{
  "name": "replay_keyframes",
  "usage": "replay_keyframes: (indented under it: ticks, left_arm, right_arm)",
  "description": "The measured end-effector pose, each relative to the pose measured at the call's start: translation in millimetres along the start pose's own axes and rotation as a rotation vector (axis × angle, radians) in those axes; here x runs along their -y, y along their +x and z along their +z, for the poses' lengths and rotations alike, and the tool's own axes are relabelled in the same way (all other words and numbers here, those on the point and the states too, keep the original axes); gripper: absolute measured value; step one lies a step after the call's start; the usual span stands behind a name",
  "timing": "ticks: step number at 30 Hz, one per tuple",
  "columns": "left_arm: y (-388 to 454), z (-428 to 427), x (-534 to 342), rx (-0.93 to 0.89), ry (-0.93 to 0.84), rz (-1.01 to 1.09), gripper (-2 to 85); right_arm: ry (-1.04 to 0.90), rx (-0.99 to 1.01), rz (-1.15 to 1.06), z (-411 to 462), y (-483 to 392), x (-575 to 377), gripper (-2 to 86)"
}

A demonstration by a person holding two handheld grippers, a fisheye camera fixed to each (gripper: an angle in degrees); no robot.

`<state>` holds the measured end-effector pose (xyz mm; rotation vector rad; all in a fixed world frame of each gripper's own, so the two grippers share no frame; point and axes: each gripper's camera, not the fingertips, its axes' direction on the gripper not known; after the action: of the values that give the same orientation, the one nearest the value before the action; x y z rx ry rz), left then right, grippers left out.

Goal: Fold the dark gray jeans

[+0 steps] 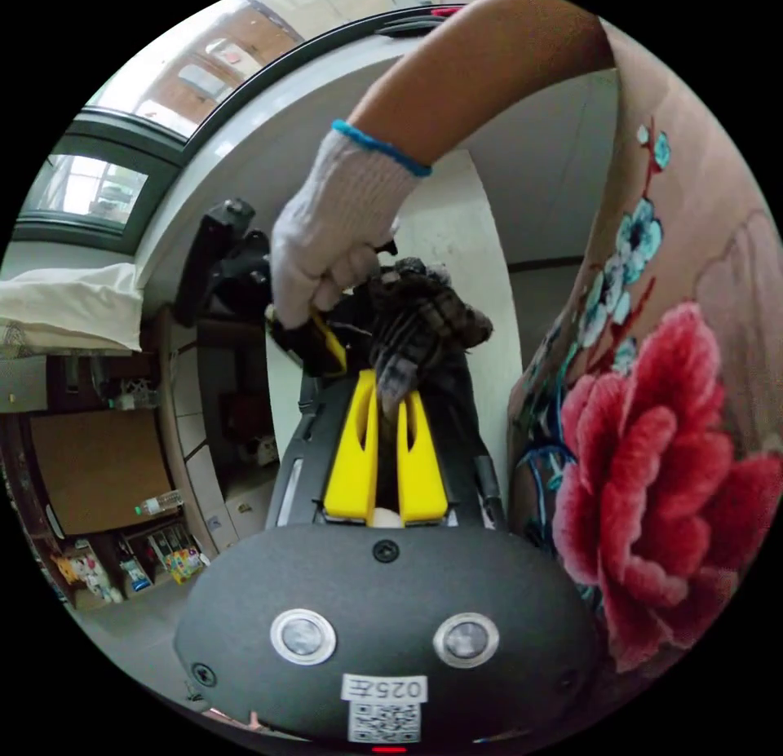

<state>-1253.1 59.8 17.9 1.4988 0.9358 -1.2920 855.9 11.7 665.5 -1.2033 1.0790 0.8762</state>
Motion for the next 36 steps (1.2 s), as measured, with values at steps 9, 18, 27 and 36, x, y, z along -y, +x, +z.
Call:
replay_keyframes:
  ticks: [9, 18, 27, 36]
  left_arm:
    - [-143, 29, -30, -0.355, 0.095, -0.2, -1.0]
    - [-259, 180, -8, -0.862, -0.01, -0.408, -1.1]
    - [-261, 151, -27, -0.907, 0.128, -0.273, -1.4]
    - [-252, 61, -26, -0.794, 0.107, 0.047, -1.5]
  right_arm:
    - [0.043, 0.307, 0.206, 9, 92, -46, -1.0]
    - [0.172, 0.288, 0.342, 27, 88, -111, -0.9]
    - [0.63, 0.162, 0.338, -40, 66, -145, -0.9]
    - [0.134, 0.354, 0.221, 31, 95, -50, -1.0]
